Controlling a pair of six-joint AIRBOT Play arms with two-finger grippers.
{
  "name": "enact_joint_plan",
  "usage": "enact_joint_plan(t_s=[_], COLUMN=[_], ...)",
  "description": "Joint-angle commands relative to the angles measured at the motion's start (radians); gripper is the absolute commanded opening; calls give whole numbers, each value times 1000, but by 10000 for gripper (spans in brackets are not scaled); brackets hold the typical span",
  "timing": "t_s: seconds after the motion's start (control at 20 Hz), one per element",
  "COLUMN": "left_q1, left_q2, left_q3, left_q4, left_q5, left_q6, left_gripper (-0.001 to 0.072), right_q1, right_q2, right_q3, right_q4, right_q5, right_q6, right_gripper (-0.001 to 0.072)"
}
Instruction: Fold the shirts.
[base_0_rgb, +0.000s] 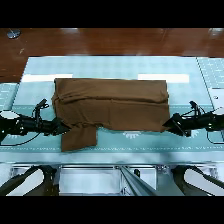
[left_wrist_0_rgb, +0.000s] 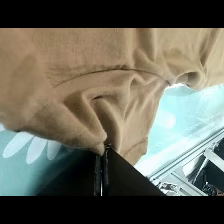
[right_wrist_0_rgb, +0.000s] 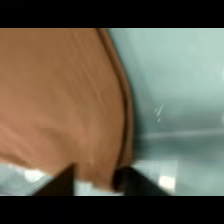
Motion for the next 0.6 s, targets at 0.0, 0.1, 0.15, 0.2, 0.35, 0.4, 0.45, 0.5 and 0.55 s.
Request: enact_joint_plan(t_s=[0.0,0.1,0.15,0.2,0.35,0.4,0.45,0.5,0.55], left_q1=[0,19,41,68,140,142,132,111,78], left_q2=[0,0,0,0,-8,-20,-42,-72,-113], left_q3=[20,78,119,160,289,331,376,419,468], left_q4=[1,5,5,5,4,4,0,0,0], left_q5=[-11,-57,-85,-105,-94,-76,-49,-22,2], left_q6=[0,1,0,0,-35,-37,-38,-48,-65], left_gripper=[39,39,39,39,38,39,39,38,38], right_q1=[50,51,52,51,52,52,53,53,53], right_q2=[-31,-31,-31,-31,-32,-37,-50,-66,-89], right_q3=[21,83,126,174,311,352,395,430,465], right_q4=[63,54,40,34,35,46,66,102,132], right_q5=[-1,30,47,69,80,76,74,72,66], right_q6=[-91,-93,-89,-85,-53,-52,-52,-53,-54], right_gripper=[28,28,28,28,27,27,27,27,27])
